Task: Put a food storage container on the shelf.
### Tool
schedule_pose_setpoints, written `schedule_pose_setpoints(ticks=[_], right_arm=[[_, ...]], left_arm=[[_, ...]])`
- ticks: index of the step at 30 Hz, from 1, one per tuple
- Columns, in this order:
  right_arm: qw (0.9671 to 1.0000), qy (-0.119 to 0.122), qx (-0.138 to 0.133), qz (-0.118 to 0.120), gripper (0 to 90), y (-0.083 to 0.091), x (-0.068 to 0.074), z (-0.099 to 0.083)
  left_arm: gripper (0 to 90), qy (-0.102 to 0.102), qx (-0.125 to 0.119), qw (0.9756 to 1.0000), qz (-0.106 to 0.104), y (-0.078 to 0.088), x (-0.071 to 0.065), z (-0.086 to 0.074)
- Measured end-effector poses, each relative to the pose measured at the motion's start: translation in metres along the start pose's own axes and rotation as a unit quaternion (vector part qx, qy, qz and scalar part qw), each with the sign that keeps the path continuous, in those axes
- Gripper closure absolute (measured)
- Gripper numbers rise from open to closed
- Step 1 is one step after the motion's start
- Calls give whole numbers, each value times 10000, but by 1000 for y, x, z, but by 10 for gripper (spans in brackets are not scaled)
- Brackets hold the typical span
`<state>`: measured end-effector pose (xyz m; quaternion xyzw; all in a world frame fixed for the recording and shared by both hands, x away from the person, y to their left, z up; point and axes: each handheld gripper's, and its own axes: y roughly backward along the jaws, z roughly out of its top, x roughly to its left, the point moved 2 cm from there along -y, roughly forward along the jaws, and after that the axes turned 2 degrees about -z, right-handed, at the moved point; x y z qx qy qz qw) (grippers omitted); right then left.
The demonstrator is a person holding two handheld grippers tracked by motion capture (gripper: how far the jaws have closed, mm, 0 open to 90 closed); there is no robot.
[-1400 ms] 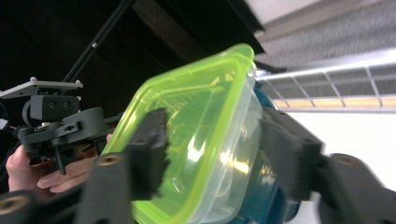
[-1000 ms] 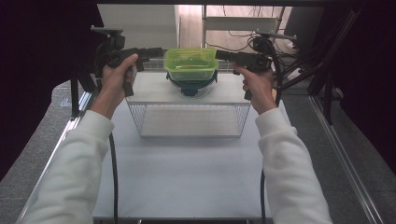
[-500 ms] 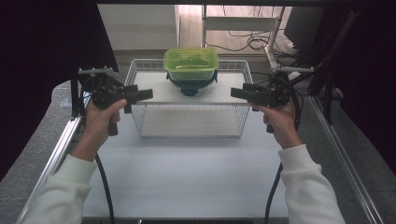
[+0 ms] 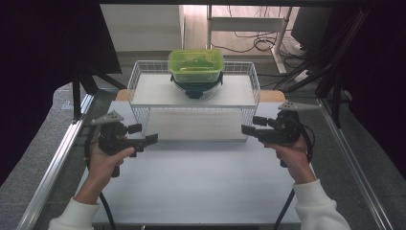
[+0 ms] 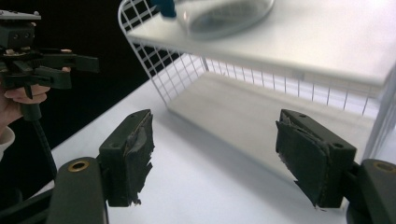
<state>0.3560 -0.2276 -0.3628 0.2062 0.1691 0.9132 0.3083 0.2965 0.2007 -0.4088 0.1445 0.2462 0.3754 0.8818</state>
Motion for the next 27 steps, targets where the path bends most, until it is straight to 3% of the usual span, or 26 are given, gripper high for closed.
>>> schedule_pose_setpoints(ticks=[9, 18, 21, 27], right_arm=[[9995, 37, 112, -287, 243, 10, 1, -60], [9970, -41, 557, -527, 222, 2, -5, -109], [9960, -72, 682, -579, 221, -3, -8, -117], [9953, -61, 729, -641, 206, -7, -9, -120]], left_arm=[[143, 4, 336, 9993, 173, -12, 2, -55], [141, 108, 756, 9967, 291, -25, 8, -94], [141, 104, 820, 9960, 342, -27, 9, -98], [139, 22, 712, 9961, 517, -25, 7, -97]])
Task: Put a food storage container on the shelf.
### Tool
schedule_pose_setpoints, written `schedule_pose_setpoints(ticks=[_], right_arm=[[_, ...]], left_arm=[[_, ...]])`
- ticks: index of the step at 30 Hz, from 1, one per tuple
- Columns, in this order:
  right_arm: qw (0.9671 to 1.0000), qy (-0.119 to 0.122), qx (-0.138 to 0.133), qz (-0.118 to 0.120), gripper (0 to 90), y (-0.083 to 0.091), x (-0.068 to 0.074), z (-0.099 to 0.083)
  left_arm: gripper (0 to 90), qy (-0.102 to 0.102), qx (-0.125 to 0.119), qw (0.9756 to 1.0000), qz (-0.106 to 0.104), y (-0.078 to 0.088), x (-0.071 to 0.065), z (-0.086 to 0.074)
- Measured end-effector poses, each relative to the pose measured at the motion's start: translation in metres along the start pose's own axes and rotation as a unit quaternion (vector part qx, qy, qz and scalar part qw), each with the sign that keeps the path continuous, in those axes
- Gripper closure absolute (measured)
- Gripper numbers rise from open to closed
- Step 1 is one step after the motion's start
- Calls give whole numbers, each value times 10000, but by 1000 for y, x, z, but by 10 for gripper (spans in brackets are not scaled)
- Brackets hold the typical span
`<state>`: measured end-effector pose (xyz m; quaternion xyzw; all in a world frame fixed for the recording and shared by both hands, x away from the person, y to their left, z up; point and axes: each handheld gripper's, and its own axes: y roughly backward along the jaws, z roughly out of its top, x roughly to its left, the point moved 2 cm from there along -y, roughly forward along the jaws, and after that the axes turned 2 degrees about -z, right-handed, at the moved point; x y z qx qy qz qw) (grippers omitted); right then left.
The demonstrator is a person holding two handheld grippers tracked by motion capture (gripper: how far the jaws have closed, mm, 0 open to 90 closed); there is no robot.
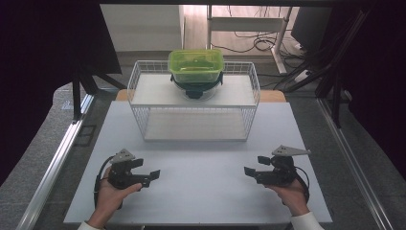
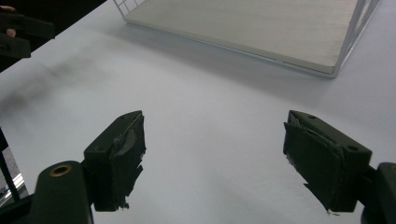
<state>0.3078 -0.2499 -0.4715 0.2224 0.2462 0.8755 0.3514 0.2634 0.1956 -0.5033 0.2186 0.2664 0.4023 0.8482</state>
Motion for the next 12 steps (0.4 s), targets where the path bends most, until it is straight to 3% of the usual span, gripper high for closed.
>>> schedule_pose_setpoints(ticks=[12], right_arm=[[9999, 25, -105, 44, 187, 5, 2, 0]], left_arm=[[139, 141, -115, 9998, -56, 1, 3, 8]])
